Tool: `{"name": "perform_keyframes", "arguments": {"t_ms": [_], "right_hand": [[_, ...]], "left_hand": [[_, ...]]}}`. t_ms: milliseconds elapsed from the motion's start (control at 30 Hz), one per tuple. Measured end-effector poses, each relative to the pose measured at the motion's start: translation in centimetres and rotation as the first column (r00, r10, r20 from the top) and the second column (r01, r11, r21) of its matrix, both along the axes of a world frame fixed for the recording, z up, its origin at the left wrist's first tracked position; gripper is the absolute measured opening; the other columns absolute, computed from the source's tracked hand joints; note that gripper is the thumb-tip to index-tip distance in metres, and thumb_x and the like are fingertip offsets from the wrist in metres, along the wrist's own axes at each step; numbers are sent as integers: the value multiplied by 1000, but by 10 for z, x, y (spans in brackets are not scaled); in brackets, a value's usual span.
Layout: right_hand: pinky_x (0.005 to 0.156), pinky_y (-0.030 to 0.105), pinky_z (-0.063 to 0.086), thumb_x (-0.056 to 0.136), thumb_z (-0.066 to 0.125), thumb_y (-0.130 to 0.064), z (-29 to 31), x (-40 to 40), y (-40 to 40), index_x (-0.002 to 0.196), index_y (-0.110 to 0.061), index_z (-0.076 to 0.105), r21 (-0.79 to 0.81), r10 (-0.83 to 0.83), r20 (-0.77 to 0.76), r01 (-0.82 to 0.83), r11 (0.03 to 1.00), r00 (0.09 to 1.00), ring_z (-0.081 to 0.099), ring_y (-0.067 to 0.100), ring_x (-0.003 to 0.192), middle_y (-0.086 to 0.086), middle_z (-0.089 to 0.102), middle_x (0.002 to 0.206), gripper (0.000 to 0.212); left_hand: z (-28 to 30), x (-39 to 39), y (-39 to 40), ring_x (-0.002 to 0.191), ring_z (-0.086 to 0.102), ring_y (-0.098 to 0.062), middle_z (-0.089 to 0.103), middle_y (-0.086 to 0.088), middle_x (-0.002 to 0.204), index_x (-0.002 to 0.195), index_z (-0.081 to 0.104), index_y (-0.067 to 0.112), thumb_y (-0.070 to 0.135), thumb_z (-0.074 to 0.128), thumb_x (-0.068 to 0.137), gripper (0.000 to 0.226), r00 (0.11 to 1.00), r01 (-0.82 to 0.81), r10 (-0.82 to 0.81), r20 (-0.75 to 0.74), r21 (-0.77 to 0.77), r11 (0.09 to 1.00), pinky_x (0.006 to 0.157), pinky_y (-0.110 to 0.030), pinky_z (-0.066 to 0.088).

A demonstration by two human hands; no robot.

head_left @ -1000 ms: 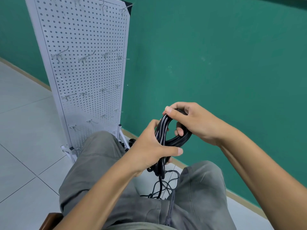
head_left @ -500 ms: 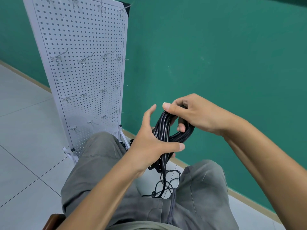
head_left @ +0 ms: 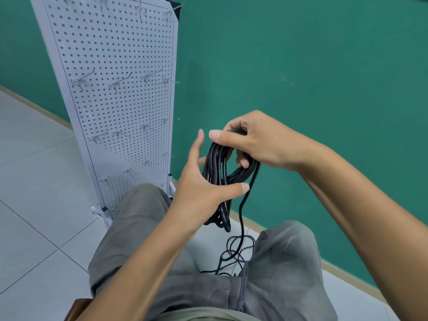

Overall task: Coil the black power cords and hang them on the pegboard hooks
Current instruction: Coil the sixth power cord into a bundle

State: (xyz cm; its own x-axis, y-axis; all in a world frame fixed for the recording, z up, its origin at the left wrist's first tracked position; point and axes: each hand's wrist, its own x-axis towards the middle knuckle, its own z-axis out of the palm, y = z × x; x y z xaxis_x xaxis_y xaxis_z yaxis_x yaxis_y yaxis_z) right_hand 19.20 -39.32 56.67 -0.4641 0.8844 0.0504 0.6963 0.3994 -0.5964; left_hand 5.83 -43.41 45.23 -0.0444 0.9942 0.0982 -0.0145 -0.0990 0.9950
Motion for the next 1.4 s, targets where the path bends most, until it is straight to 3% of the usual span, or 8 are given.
{"name": "perform_keyframes", "arguments": {"t_ms": [200, 367, 500, 600, 700, 900, 1033, 1400], "right_hand": [[52, 29, 40, 95, 64, -54, -2, -7, 0, 81, -8, 68, 57, 13, 56, -17, 998, 998, 53, 16, 46, 17, 61, 61, 48], [52, 31, 41, 95, 68, -46, -6, -11, -1, 82, 2, 63, 45, 22, -88, -18, 999, 996, 47, 17, 44, 1, 47, 56, 50], [50, 22, 42, 93, 72, -41, 2, -11, -1, 83, 4, 65, -2, 21, -141, -22, 1000, 990, 44, 15, 43, -2, 47, 50, 47], [51, 21, 44, 93, 73, -35, 5, -11, 2, 82, 7, 65, -74, 51, -217, -69, 995, 975, 36, 18, 44, 21, 49, 60, 44], [54, 31, 38, 94, 72, -31, 7, -9, 5, 80, 2, 68, -112, 56, -229, -83, 990, 972, 32, 16, 44, -9, 49, 51, 36], [48, 23, 31, 93, 73, -33, 6, -10, 6, 80, -2, 70, -157, 0, -256, -41, 987, 967, 32, 16, 45, -3, 50, 50, 33], [47, 26, 31, 86, 80, -28, -7, -21, 7, 80, 0, 71, -194, -50, -372, -25, 981, 927, 28, 15, 46, 13, 57, 69, 31], [49, 26, 37, 87, 79, -30, -13, -18, 9, 85, 11, 66, -189, -43, -352, -26, 982, 935, 34, 14, 43, 11, 61, 67, 43]], "left_hand": [[4, 8, -6, 108, 59, 7, 64, 23, 112, 122, 51, 48, 38, 94, 60, 77, 977, -73, 104, -185, 169, 983, 87, -14, 47], [7, 6, -4, 125, 61, -10, 51, 20, 143, 140, 13, 73, 53, 91, 42, 128, 979, -72, 100, -175, 162, 984, 106, -36, 50], [8, 2, -2, 113, 64, 3, 60, 29, 128, 146, 17, 65, 47, 95, 47, 127, 979, -38, 67, -194, 151, 988, 99, -25, 51], [4, -1, 4, 121, 61, 4, 63, 29, 126, 140, 31, 59, 40, 97, 51, 113, 995, -9, 22, -100, 125, 992, 105, -35, 50], [7, -4, 3, 126, 58, 2, 64, 20, 132, 145, 46, 39, 18, 98, 62, 100, 995, 87, -89, 51, 38, 996, 109, -37, 49], [16, -15, -3, 96, 75, -39, 74, -23, 114, 122, 64, 9, 9, 77, 81, 43, 853, 454, -405, 328, -87, 886, 79, -43, 61], [10, -18, 1, 109, 73, -36, 77, -17, 104, 119, 64, 3, 3, 74, 88, 32, 837, 479, -430, 338, -75, 875, 78, -39, 62], [6, -16, -1, 76, 72, -25, 70, -16, 80, 91, 64, 7, 12, 77, 73, 23, 822, 512, -465, 330, -68, 856, 67, -34, 57]]}}
